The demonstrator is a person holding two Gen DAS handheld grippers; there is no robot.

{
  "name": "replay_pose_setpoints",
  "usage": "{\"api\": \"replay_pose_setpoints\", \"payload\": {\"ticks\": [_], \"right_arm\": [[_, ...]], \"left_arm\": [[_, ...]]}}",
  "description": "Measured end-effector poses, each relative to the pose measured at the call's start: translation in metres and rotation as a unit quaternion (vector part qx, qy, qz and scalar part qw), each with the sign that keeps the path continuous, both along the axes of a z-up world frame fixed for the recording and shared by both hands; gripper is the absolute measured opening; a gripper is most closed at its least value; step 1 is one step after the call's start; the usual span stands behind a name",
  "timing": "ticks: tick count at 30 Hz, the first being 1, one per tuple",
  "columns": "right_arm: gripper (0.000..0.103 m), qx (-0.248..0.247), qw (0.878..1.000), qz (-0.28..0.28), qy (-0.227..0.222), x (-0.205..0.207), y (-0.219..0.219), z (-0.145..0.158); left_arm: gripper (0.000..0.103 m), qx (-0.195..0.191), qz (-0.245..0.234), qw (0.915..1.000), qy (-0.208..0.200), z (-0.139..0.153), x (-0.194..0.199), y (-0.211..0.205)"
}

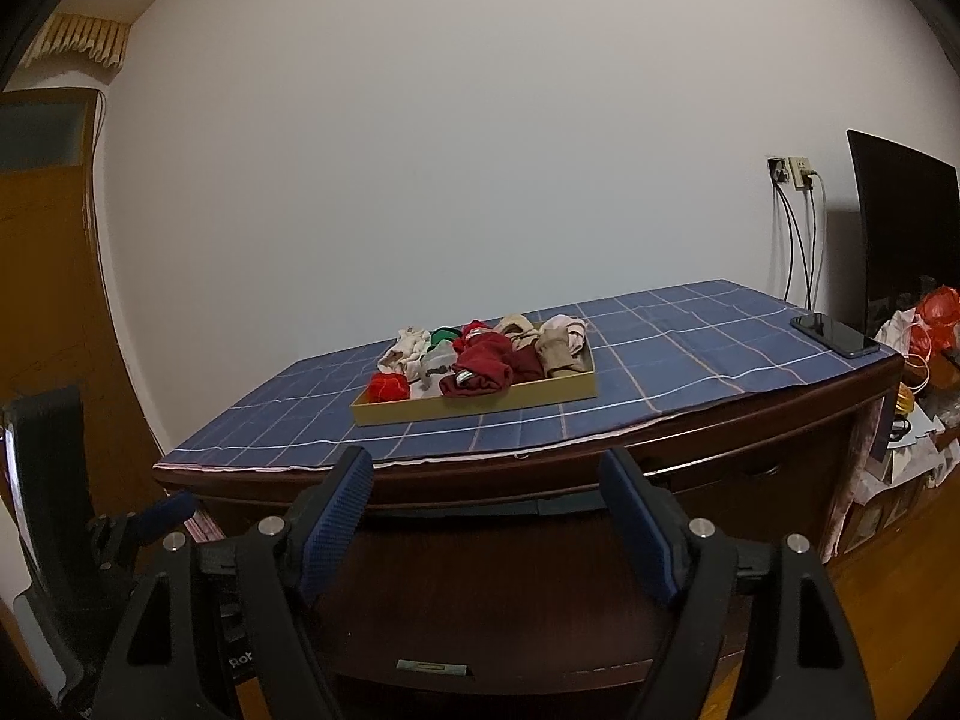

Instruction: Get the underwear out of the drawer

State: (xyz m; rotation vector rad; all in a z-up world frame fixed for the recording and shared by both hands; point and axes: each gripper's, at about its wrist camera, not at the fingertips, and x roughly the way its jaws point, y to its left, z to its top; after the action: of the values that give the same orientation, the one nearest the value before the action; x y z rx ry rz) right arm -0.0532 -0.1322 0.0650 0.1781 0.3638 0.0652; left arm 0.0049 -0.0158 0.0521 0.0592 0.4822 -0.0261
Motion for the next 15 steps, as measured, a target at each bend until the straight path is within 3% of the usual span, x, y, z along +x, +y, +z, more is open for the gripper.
{"api": "replay_pose_setpoints", "payload": {"ticks": [15], "right_arm": [[0.080,-0.005,1.000,-0.005,-0.008,-0.0033,0.0007,0.0025]], "left_arm": [[0.103,0.008,0.007,0.9999,0.000,-0.0002,0.0005,0.0008]]}}
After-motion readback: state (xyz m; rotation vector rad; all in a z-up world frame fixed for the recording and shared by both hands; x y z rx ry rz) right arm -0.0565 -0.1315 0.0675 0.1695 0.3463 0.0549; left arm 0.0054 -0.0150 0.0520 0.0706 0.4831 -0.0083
